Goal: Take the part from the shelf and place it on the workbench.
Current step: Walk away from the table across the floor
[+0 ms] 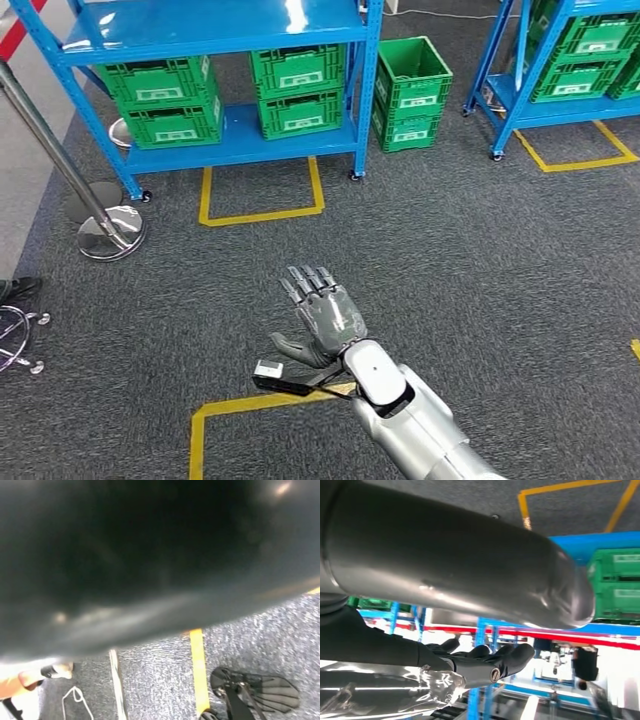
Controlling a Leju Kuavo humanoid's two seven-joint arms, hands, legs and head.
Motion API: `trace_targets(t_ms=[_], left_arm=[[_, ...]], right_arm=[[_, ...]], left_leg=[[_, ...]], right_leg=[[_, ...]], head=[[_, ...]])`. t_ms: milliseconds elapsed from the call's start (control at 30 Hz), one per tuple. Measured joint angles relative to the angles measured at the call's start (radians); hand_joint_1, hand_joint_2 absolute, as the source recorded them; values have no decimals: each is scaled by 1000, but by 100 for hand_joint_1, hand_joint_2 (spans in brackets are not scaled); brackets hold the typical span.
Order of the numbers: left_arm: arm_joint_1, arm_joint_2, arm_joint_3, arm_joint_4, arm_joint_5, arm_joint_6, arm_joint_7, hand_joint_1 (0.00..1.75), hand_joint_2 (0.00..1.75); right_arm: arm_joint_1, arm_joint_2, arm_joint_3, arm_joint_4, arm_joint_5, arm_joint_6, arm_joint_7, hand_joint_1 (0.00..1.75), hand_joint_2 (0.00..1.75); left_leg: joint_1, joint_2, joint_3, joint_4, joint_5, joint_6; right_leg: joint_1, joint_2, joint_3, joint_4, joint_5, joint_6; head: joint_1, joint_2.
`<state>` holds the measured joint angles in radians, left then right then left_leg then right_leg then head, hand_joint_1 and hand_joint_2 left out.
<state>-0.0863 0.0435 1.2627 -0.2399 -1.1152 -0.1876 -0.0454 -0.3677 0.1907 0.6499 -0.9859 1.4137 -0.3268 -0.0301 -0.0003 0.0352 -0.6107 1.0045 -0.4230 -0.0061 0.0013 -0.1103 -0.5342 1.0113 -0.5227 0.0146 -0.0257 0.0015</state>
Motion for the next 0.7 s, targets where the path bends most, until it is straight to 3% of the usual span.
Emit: trace_targets(t_ms=[67,133,200,233,300,367,433,500,567,633,700], left_arm=[[1,0,0,0,-2,1,0,0,0],[-3,0,0,0,-3,1,0,0,0],[-5,-1,0,0,-3,1,0,0,0],[-4,-1,0,0,-3,1,0,0,0],[-4,-2,0,0,-3,0,0,0,0],[-5,-3,0,0,-3,-2,0,0,0],[-5,-4,0,0,-3,-3,0,0,0],[-1,-3,0,0,-3,-1,0,0,0],[1,-4,0,0,-3,4,0,0,0],[-4,-5,0,0,-3,10,0,0,0],[-7,-6,0,0,-2,14,-2,0,0]], right_arm=[[-2,1,0,0,0,-2,0,0,0],[-1,-1,0,3,1,-3,0,0,0],[3,-3,0,9,2,-4,0,0,0],[4,-3,0,11,2,-4,0,0,0],[3,-3,0,15,3,-5,0,0,0],[1,-3,-1,19,3,-4,0,0,0],[0,-3,-1,24,3,-3,0,0,0],[0,-2,-2,28,2,-2,1,0,0],[-2,-2,-5,31,-6,-1,2,0,0],[1,-2,-19,40,-36,8,-1,0,0],[12,-2,-52,57,-127,47,-24,0,0]], left_leg=[[6,-20,4,-6,3,12],[9,-43,4,-6,3,19],[8,-70,4,-6,2,21],[8,-84,5,-6,2,21],[8,-114,7,-5,1,19],[9,-142,4,-2,1,11],[14,-166,-4,-1,5,-3],[20,-182,-9,-1,7,-17],[17,-141,-23,28,-13,-27],[15,-71,-74,135,-70,-35],[19,-44,-129,249,-112,-41]], right_leg=[[-4,48,-21,49,-32,9],[-7,96,-87,178,-92,13],[-7,107,-150,282,-118,13],[-7,109,-158,282,-101,12],[-8,127,-121,175,-22,7],[-14,183,-66,51,34,-1],[-15,212,-45,9,40,-6],[-14,189,-40,2,43,-12],[-17,165,-30,-8,46,-23],[-16,141,-24,-13,45,-29],[-15,119,-23,-13,42,-31]], head=[[4,0],[9,0],[10,0],[10,0],[10,0],[9,0],[8,0],[9,0],[3,0],[-3,0],[-4,0]])
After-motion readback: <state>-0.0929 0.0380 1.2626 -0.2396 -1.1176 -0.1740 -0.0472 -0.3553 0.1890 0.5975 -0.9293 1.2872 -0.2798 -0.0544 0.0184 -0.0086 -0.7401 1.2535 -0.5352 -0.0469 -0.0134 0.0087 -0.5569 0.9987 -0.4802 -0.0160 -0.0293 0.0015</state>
